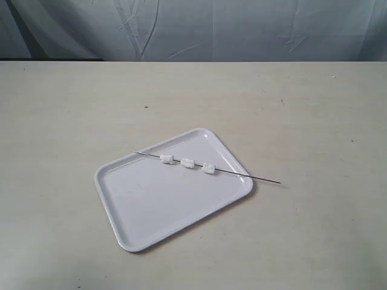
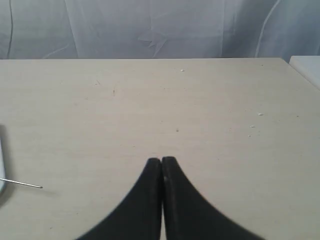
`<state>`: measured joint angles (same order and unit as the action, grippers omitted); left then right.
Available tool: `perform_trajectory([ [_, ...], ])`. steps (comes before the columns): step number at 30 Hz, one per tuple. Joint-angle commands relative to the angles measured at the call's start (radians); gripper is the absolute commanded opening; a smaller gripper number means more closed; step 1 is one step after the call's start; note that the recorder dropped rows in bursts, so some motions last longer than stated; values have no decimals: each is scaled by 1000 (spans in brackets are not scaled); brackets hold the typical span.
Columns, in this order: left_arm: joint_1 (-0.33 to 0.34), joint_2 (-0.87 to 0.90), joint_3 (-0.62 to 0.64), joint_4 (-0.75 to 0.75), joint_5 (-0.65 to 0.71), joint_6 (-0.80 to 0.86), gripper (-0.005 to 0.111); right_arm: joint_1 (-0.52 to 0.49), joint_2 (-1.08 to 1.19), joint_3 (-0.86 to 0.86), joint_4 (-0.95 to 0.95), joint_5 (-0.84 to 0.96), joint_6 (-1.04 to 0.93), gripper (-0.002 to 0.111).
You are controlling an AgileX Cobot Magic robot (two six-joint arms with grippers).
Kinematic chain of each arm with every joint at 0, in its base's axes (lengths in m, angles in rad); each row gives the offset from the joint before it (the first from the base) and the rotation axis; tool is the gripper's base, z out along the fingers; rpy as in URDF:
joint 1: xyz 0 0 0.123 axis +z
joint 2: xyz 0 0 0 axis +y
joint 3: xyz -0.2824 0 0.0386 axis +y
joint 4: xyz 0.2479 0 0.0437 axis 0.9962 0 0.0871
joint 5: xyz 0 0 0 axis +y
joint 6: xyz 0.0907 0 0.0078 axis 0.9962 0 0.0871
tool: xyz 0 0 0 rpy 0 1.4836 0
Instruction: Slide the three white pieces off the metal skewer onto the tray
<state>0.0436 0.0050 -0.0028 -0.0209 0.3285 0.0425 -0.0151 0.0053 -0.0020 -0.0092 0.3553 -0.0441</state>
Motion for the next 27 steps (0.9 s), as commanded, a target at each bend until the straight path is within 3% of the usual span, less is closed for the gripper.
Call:
perform_trajectory([
  [1,-4,-5,3,4,-15,-6,0,-6,-5,2,-3,-8,-5,-1],
  [7,-4,-5,3,4,-15,-6,0,-6,-5,2,-45,-71,-8,-1],
  [10,-4,-5,3,4,-15,-6,0,-6,-5,2,-48,-267,-8,-1],
  [20,-4,-5,3,4,-15,-6,0,-6,-5,2,-17,-1576,-6,-1],
  [24,-4,-5,3,7,-15,-6,0,-6,-5,-116,3,-1576,17,-1],
  [26,-4,-5,3,7,-15,-6,0,-6,-5,-230,-38,-1404,17,-1],
  [27,-4,-5,3,7,-15,-6,0,-6,-5,-316,-46,-1202,17,-1],
])
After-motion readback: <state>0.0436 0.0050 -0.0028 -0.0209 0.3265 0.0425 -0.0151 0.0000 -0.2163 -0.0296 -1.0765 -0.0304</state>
